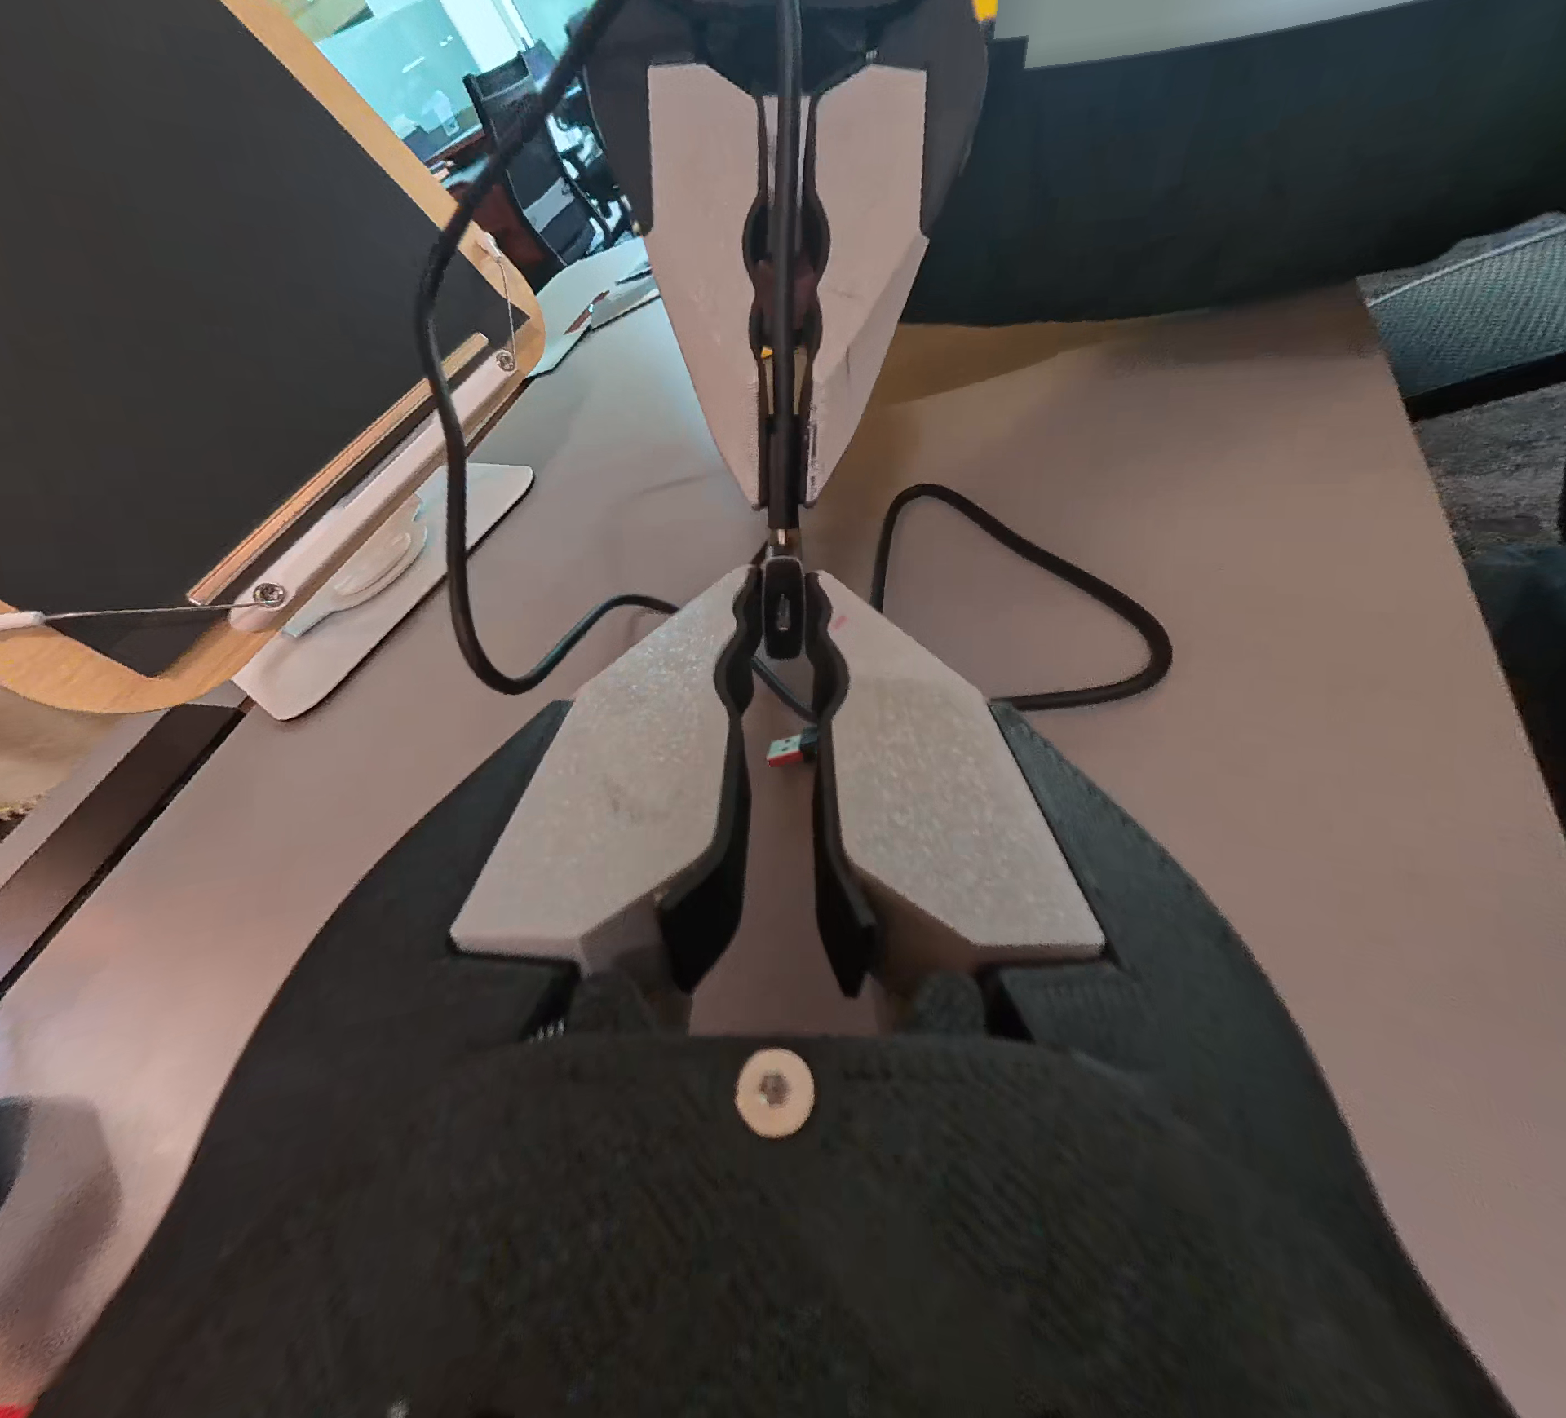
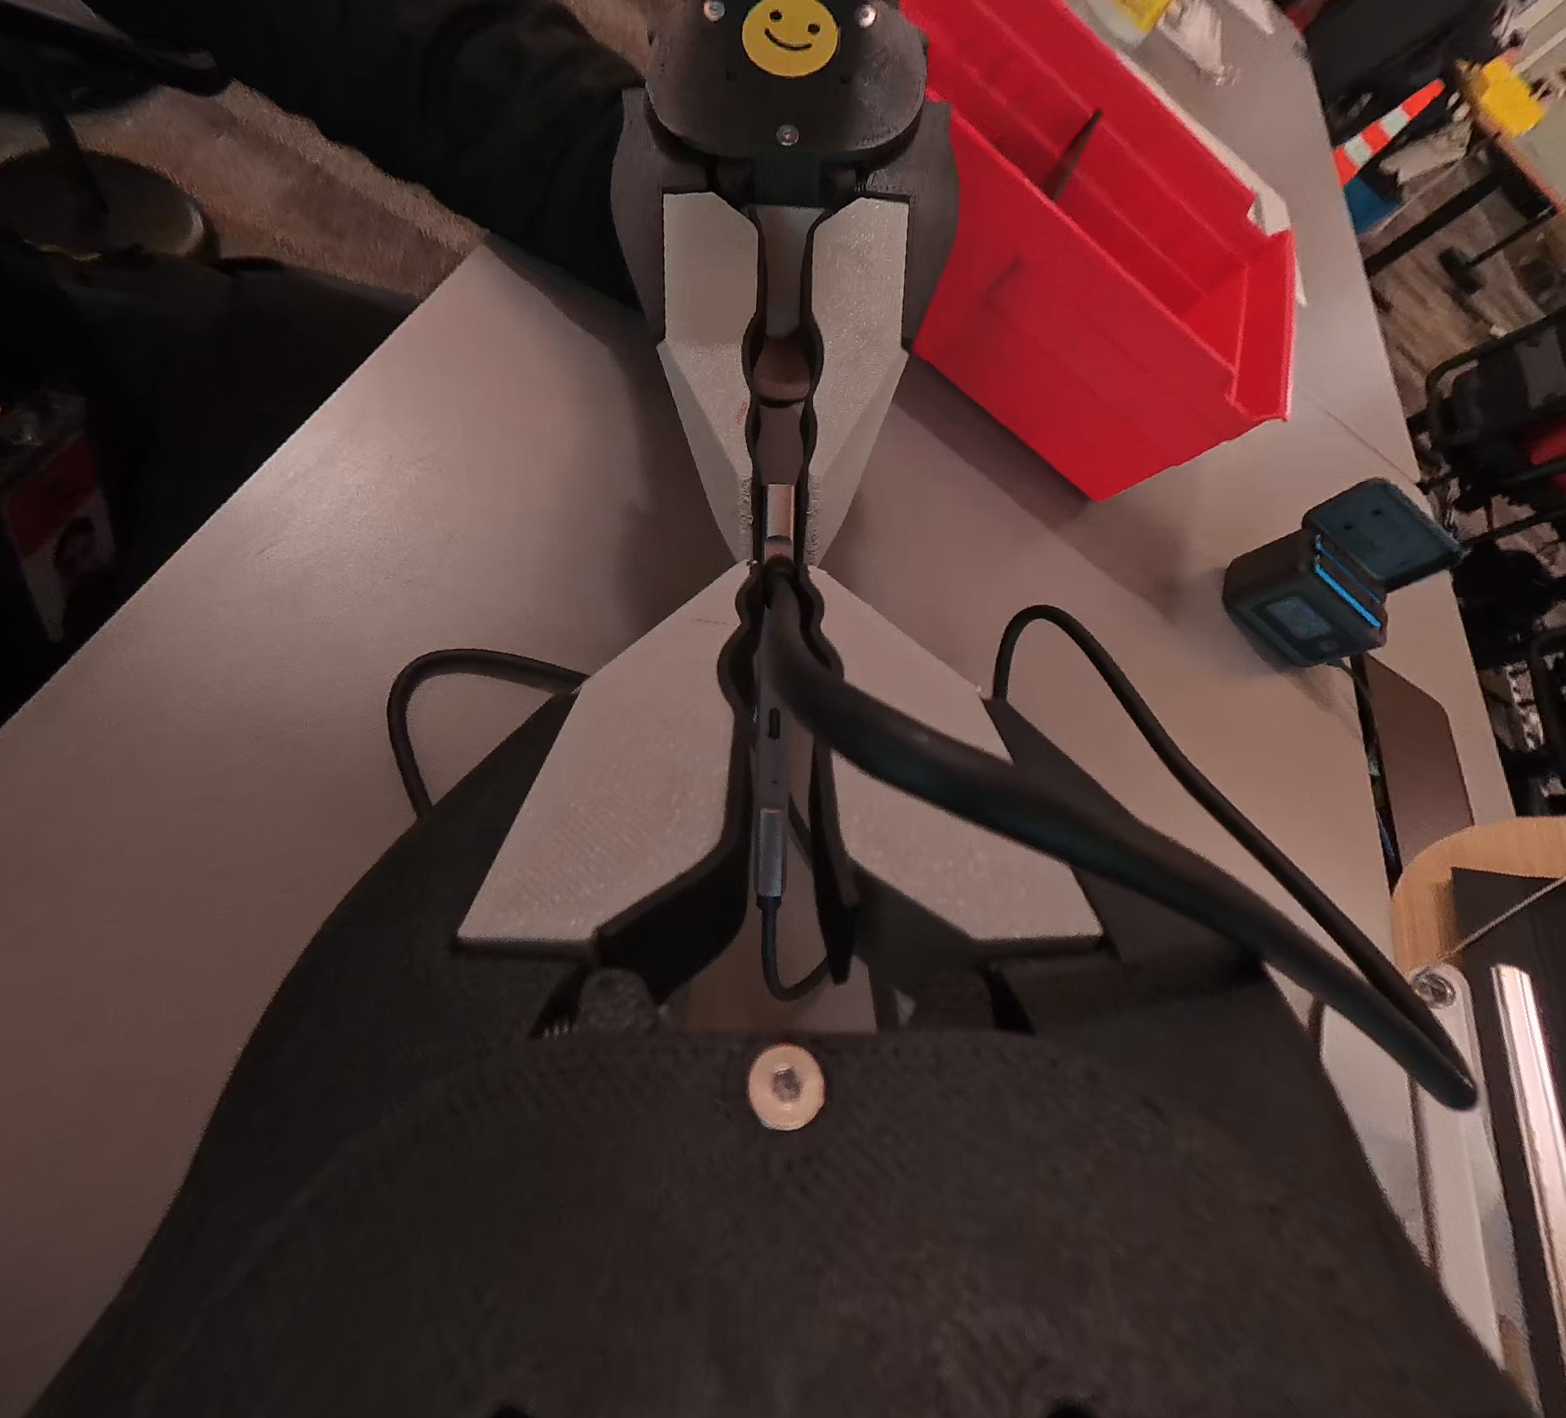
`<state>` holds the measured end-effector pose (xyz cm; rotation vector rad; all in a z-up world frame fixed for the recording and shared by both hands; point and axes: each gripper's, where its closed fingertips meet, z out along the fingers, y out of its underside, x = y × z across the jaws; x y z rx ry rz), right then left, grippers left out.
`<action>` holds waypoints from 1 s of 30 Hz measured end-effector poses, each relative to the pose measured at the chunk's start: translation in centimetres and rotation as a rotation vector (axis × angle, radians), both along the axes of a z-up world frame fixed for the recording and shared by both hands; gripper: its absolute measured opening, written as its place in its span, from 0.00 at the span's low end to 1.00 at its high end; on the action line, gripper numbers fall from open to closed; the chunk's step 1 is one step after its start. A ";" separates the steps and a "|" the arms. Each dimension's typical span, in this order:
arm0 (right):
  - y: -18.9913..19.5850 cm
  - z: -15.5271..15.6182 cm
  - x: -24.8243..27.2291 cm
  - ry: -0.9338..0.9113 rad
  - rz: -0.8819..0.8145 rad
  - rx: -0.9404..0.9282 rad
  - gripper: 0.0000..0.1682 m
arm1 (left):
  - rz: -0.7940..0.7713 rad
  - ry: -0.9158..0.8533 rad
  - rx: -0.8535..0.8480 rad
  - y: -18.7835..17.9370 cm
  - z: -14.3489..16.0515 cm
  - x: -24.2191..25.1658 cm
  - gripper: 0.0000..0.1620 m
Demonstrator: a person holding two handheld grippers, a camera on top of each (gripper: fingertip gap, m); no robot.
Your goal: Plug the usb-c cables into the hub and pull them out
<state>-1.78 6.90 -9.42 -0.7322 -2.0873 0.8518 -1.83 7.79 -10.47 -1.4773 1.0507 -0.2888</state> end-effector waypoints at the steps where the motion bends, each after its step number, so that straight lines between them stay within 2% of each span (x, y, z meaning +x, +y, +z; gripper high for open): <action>1: 0.0 0.0 0.0 0.008 0.006 -0.020 0.02 | -0.003 -0.007 -0.007 0.0 0.0 0.0 0.04; 15: 0.9 -0.1 -1.0 0.016 -0.025 -0.236 0.02 | 0.043 -0.006 -0.002 1.0 -0.2 -0.8 0.04; 20: 1.4 0.5 -0.6 0.028 -0.070 -0.196 0.04 | 0.050 -0.018 0.041 1.1 0.3 -0.7 0.04; 23: 1.7 0.7 -0.3 0.034 -0.090 -0.203 0.13 | 0.051 -0.040 0.044 1.1 0.5 -1.0 0.05; 25: 1.7 0.3 -0.3 0.013 -0.094 -0.195 0.15 | 0.042 -0.060 0.038 1.1 0.6 -0.8 0.04; 28: 2.2 -1.1 -1.0 -0.015 -0.136 -0.115 0.13 | -0.002 -0.104 0.018 0.6 0.9 -0.1 0.04; 30: 2.2 -2.3 -1.1 -0.051 -0.136 -0.053 0.05 | 0.007 -0.117 0.015 0.8 1.0 -0.3 0.04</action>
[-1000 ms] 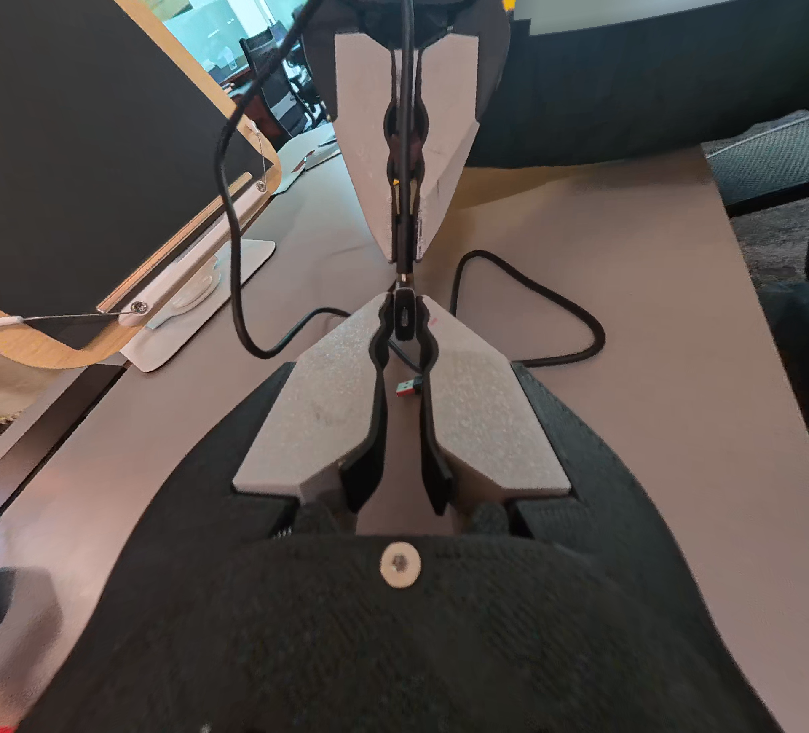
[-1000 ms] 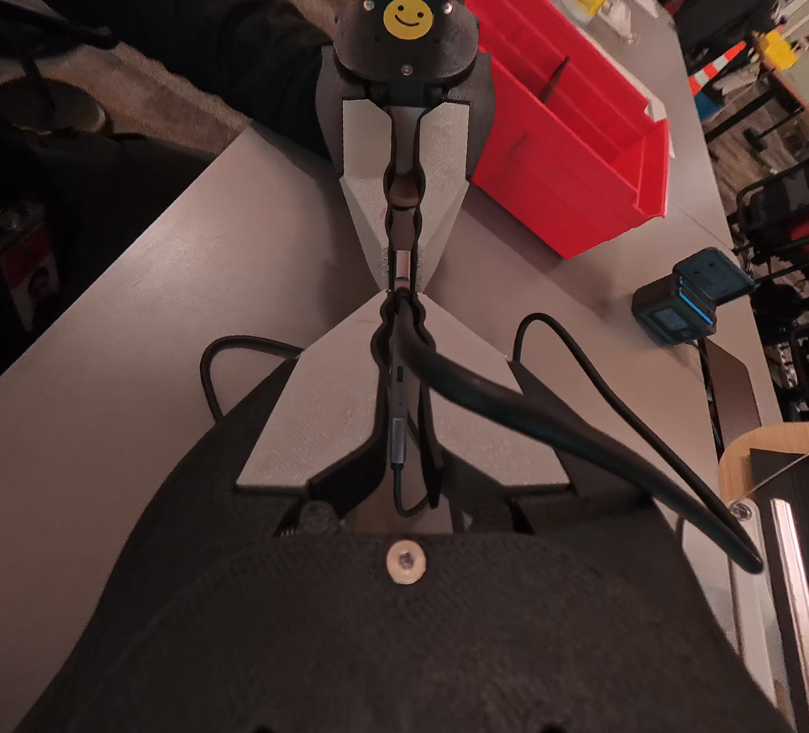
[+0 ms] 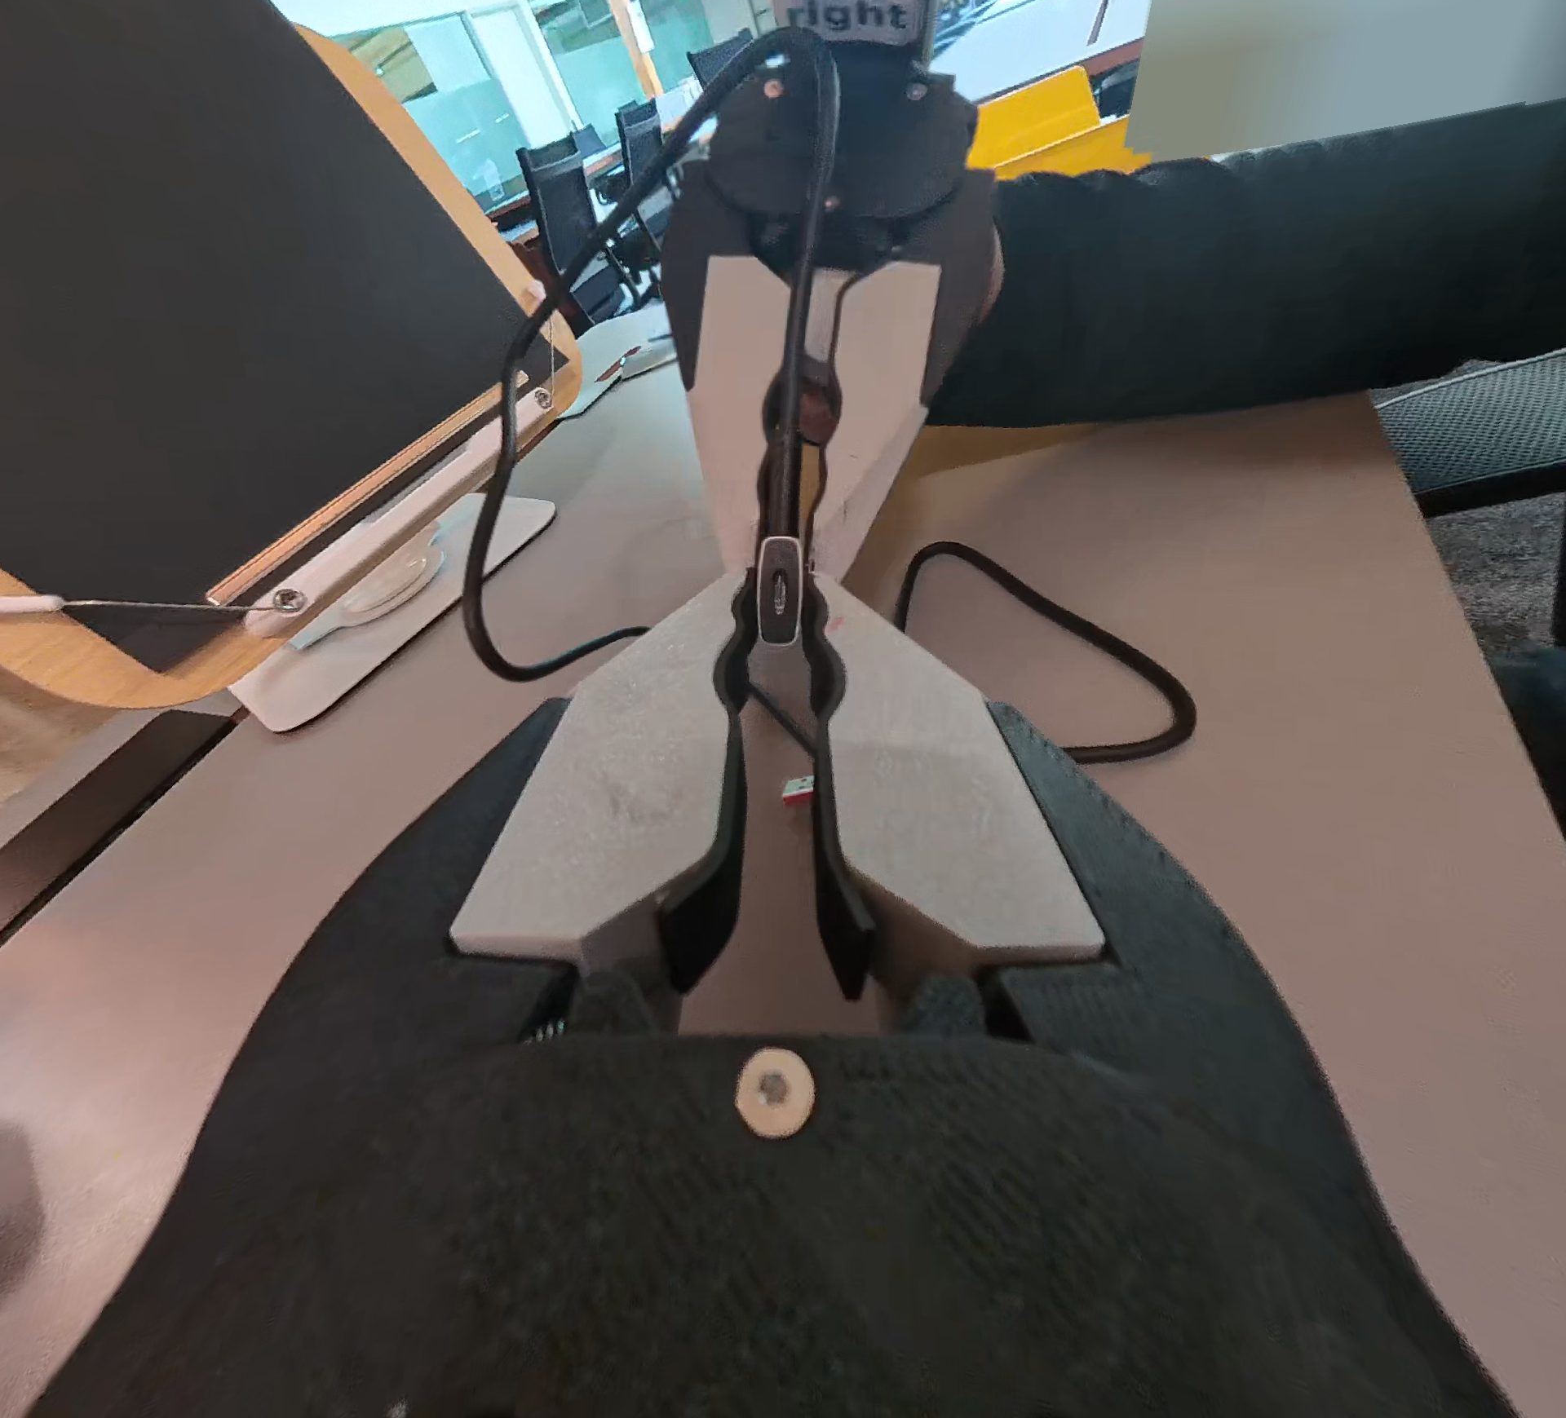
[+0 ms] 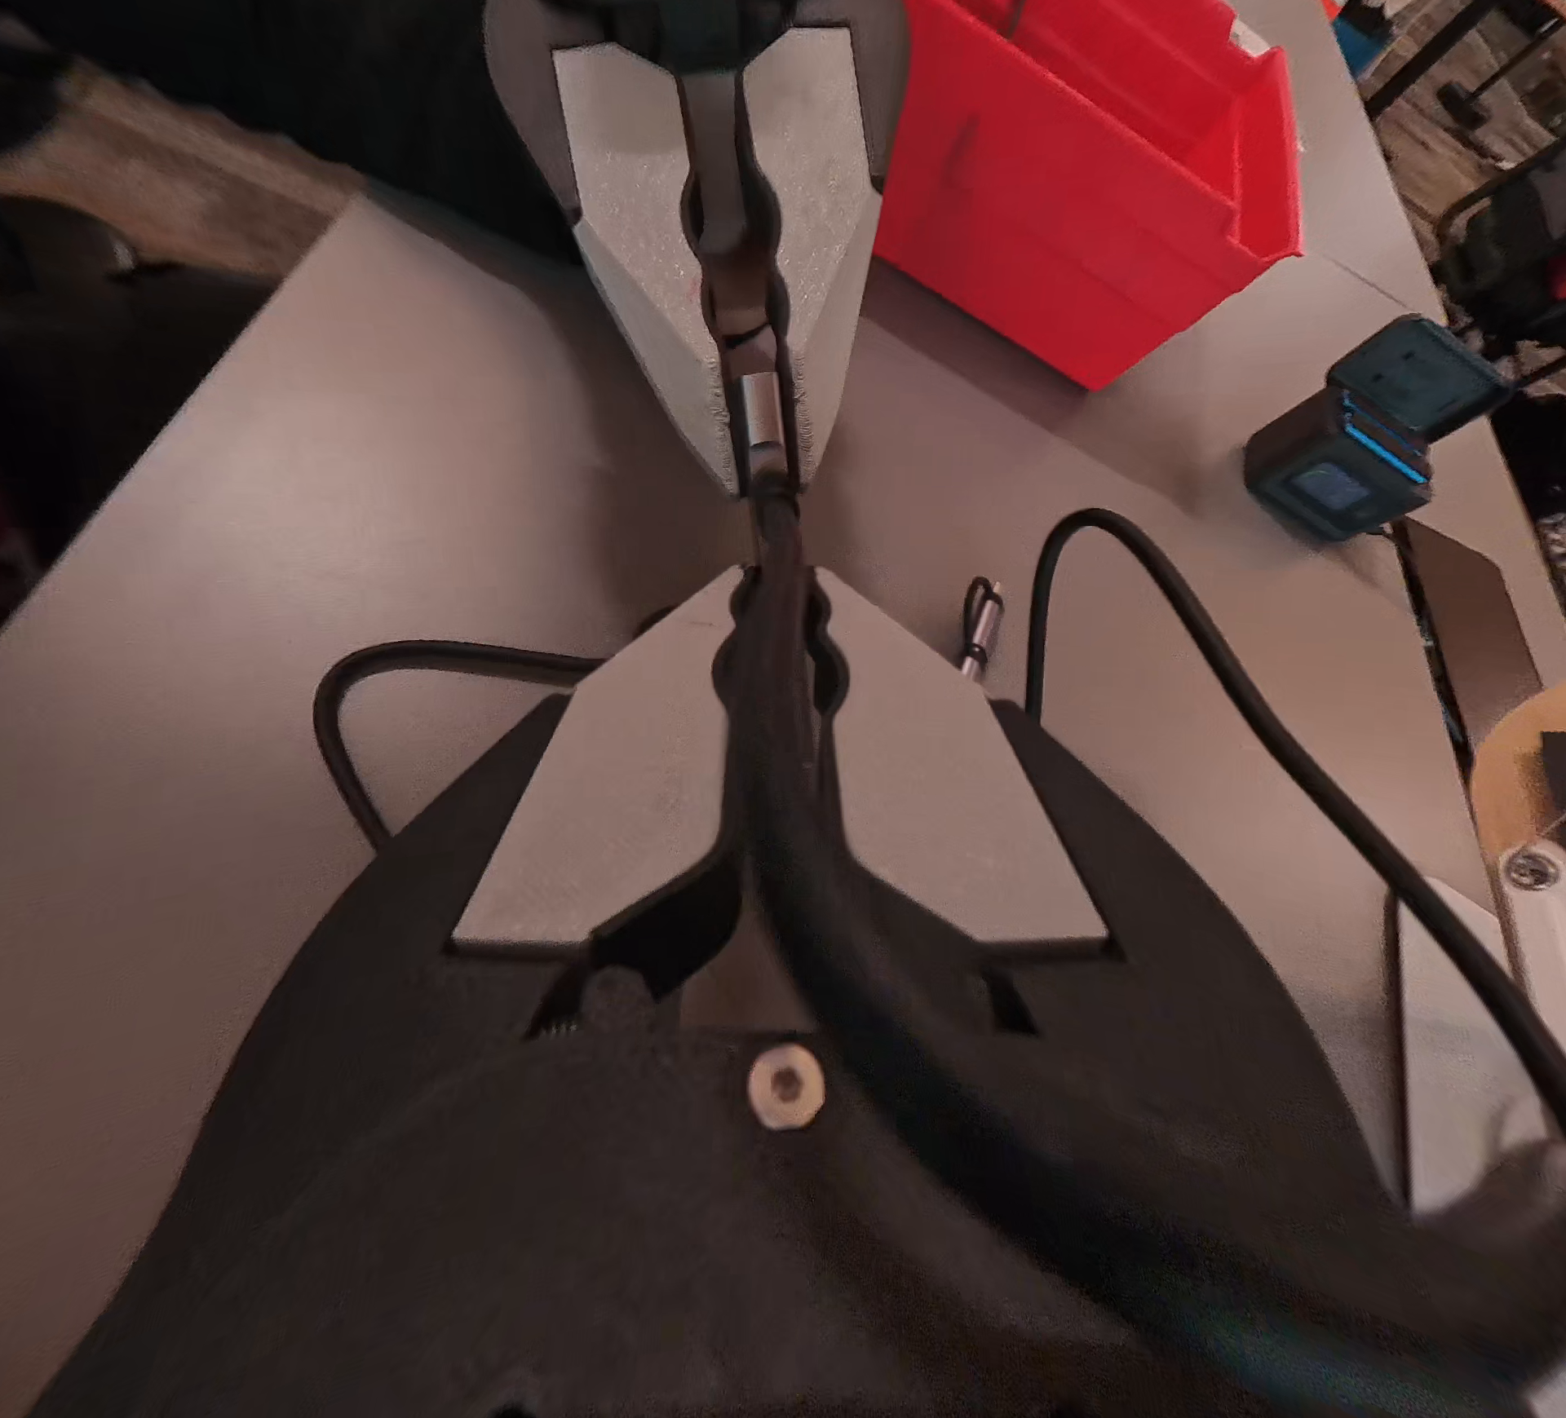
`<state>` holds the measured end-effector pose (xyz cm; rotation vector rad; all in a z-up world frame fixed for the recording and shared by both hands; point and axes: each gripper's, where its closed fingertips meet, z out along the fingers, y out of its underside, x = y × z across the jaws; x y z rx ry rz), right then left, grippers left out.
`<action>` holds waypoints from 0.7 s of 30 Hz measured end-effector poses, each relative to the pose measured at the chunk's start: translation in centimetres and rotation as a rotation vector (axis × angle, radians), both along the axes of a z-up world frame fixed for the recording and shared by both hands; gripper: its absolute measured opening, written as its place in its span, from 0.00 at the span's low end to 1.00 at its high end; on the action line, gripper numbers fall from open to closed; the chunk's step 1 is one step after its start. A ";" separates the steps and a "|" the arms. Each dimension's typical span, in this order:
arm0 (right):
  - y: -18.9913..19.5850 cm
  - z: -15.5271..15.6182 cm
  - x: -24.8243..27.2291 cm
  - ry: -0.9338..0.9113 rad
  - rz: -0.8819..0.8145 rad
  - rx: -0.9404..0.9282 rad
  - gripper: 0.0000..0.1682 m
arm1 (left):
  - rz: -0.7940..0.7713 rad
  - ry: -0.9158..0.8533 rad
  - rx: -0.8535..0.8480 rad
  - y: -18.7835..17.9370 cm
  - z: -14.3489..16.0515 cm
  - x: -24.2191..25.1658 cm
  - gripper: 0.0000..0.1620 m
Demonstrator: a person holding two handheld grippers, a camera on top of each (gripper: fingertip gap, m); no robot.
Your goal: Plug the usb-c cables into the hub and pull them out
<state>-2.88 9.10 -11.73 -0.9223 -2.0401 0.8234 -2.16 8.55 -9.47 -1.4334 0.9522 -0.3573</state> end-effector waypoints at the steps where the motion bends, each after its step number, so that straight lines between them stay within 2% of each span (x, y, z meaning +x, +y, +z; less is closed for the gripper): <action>1: 0.2 0.0 -0.1 0.007 -0.009 0.021 0.04 | 0.007 -0.006 -0.008 0.1 0.0 -0.2 0.04; 4: 1.0 0.5 -0.3 -0.003 -0.063 0.038 0.04 | 0.071 -0.054 0.024 0.8 0.9 -1.0 0.07; 8: 3.8 1.9 -0.2 0.039 -0.196 0.069 0.04 | 0.255 -0.171 0.209 1.3 3.9 -4.7 0.02; 12: 6.5 4.1 0.0 0.016 -0.324 0.152 0.04 | 0.370 -0.188 0.113 2.9 2.8 -7.1 0.00; 16: 7.9 10.1 0.5 0.010 -0.393 0.276 0.04 | 0.457 -0.141 0.052 4.1 1.1 -7.8 0.00; 21: 11.4 20.3 2.3 -0.047 -0.523 0.518 0.04 | 0.478 -0.103 0.030 4.4 0.3 -8.0 0.00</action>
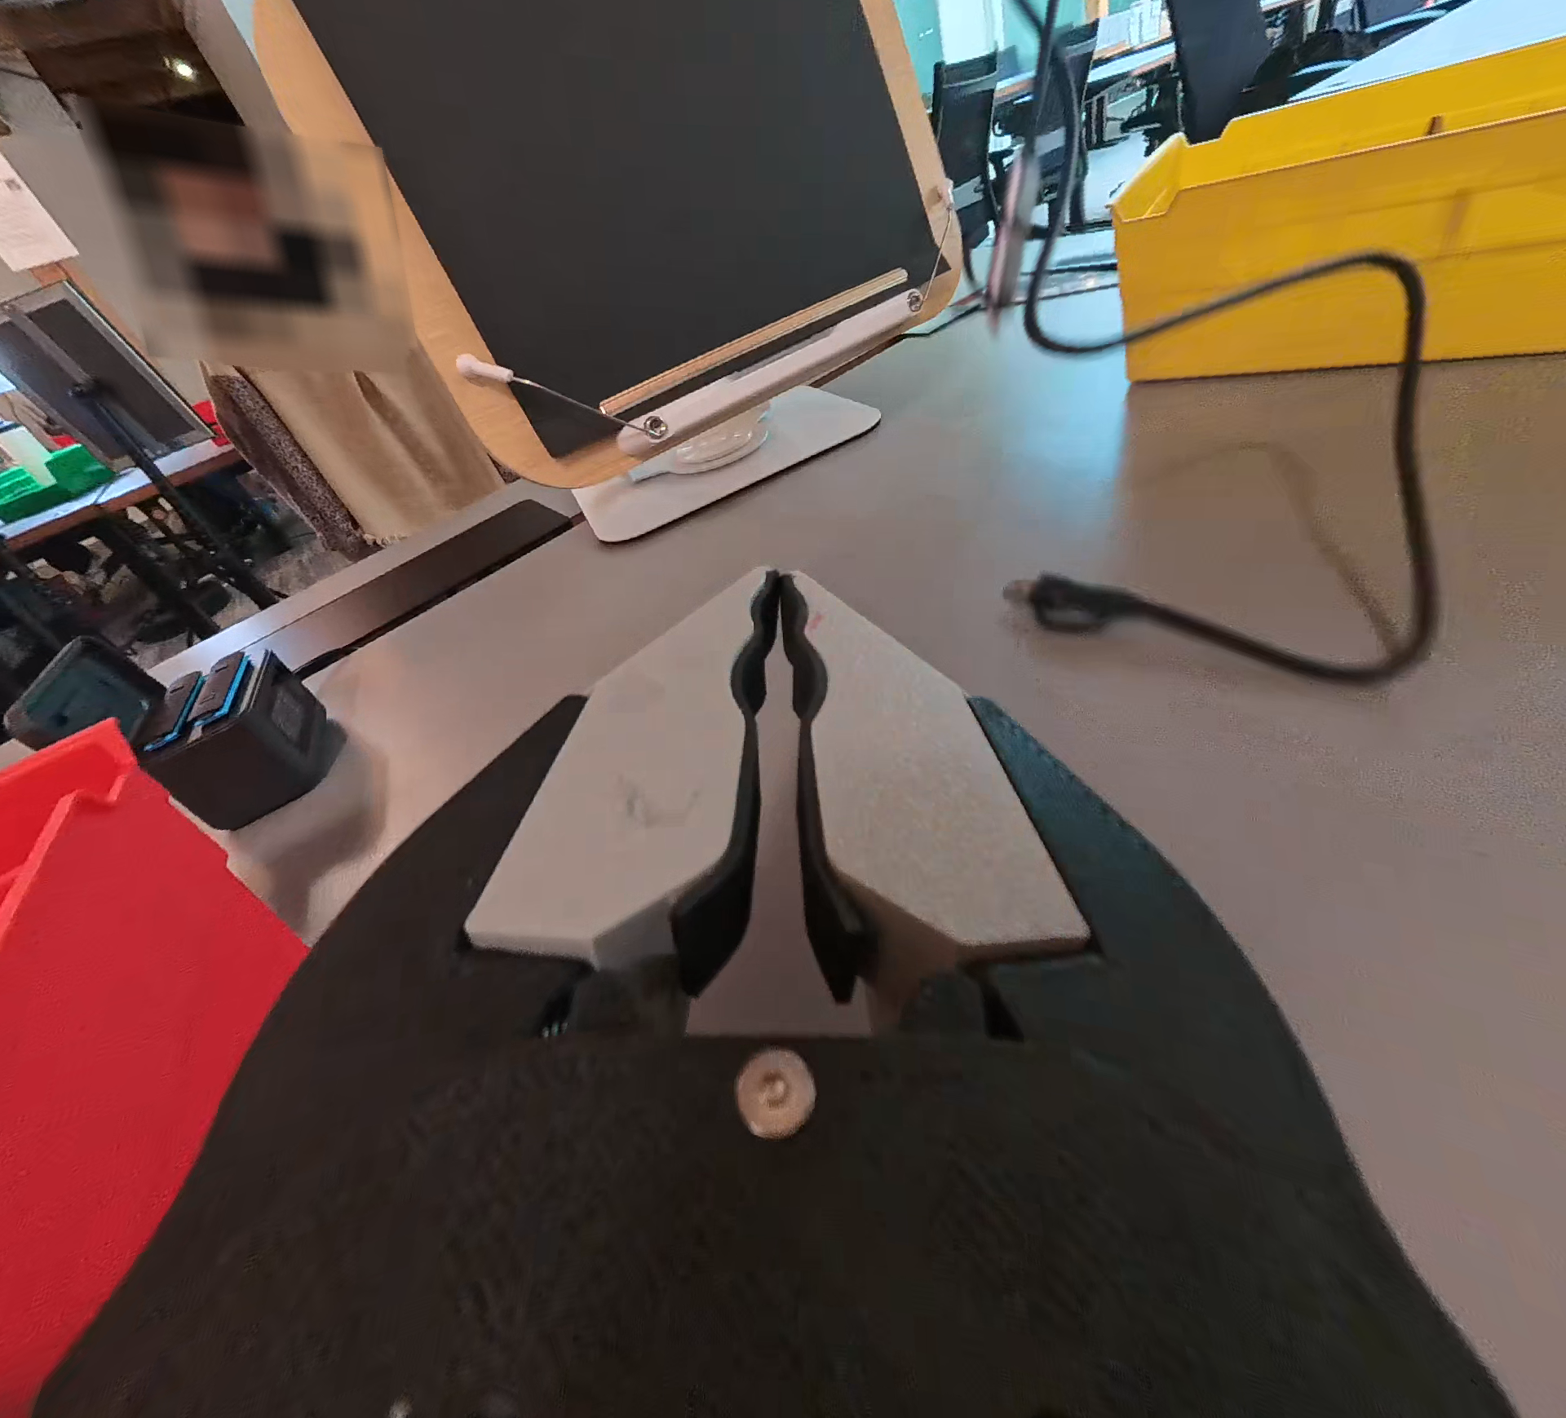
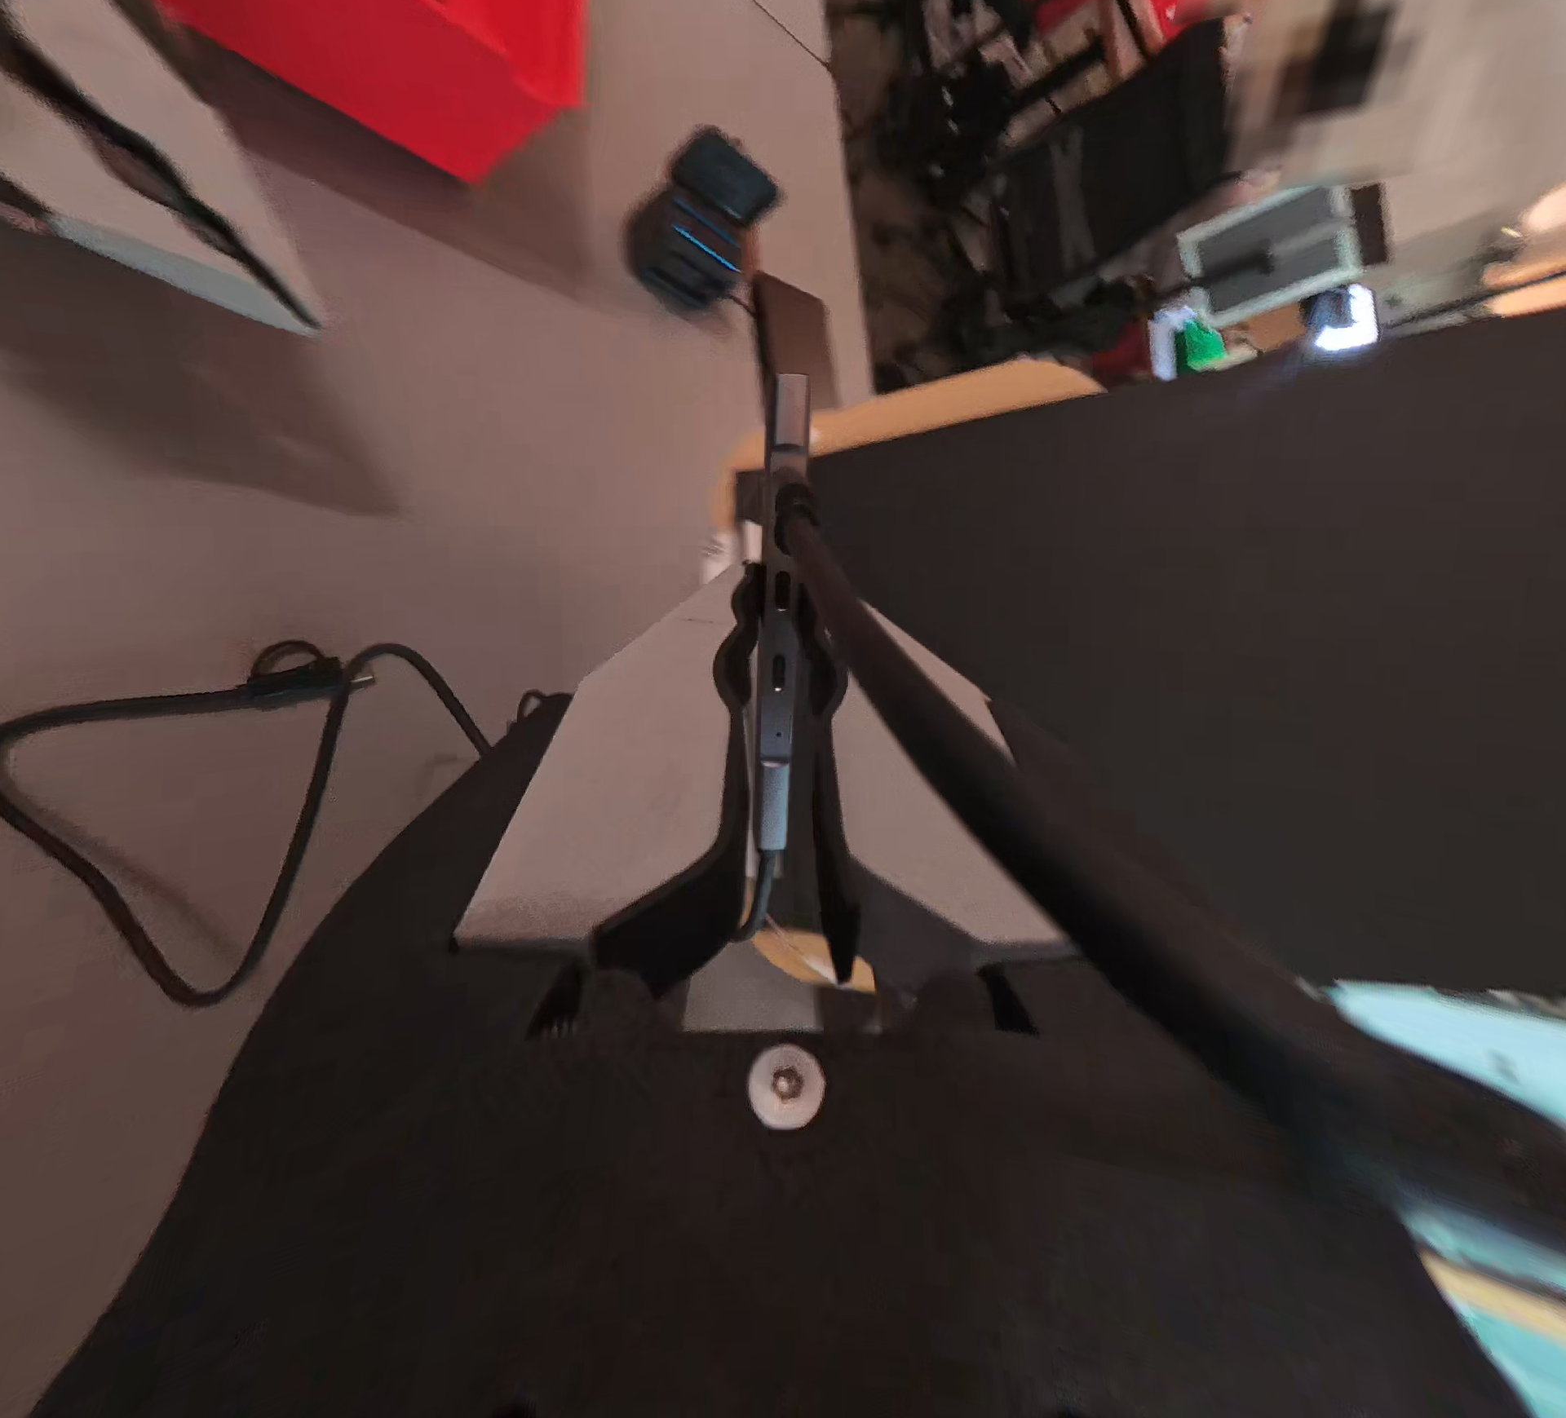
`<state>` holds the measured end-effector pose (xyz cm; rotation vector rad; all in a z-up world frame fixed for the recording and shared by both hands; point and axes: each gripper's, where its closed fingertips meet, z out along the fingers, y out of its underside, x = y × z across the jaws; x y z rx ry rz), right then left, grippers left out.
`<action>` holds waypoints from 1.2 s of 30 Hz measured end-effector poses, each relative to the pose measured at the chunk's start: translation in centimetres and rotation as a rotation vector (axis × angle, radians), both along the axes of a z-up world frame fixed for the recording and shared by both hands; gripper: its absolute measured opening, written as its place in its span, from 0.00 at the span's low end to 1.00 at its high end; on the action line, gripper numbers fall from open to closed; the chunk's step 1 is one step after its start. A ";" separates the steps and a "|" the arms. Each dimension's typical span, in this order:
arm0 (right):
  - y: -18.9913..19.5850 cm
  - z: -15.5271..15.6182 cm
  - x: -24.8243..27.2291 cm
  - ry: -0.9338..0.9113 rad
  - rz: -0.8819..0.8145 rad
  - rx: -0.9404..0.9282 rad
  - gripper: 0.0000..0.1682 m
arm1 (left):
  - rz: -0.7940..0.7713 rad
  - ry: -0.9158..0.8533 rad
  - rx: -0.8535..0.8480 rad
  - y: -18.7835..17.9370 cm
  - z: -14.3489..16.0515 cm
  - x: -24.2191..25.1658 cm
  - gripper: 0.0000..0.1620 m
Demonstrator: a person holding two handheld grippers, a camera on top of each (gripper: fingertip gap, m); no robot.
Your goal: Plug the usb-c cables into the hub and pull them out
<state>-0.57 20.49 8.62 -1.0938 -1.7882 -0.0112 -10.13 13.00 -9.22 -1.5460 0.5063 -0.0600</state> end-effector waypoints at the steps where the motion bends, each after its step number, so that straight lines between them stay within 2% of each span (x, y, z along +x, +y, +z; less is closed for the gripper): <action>1: 0.8 2.4 0.7 -0.007 -0.041 0.044 0.05 | 0.012 -0.001 -0.005 0.1 0.0 -0.2 0.00; 5: 3.1 12.4 4.8 0.022 -0.185 0.171 0.03 | 0.043 -0.027 -0.009 0.2 0.1 -1.0 0.00; 7: 4.2 16.4 7.2 0.057 -0.266 0.181 0.02 | 0.050 -0.043 -0.006 0.2 0.3 -1.3 0.00; 11: 6.7 20.0 11.9 0.063 -0.410 0.188 0.04 | 0.057 -0.037 -0.004 0.3 0.3 -1.4 0.00; 16: 9.3 19.3 16.2 0.049 -0.509 0.162 0.03 | 0.066 0.023 0.014 0.2 0.2 -1.1 0.00; 22: 12.8 13.2 19.7 -0.074 -0.603 0.129 0.04 | 0.072 0.028 0.012 0.3 0.0 -1.2 0.00; 25: 14.4 11.6 21.4 -0.104 -0.655 0.136 0.04 | 0.071 0.033 0.011 0.3 0.0 -1.2 0.00; 34: 16.5 14.0 24.9 -0.004 -0.730 0.192 0.04 | 0.066 0.033 0.003 0.3 -0.2 -1.2 0.00; 36: 16.2 13.1 24.7 0.024 -0.684 0.130 0.04 | 0.068 0.036 0.002 0.4 -0.2 -1.2 0.00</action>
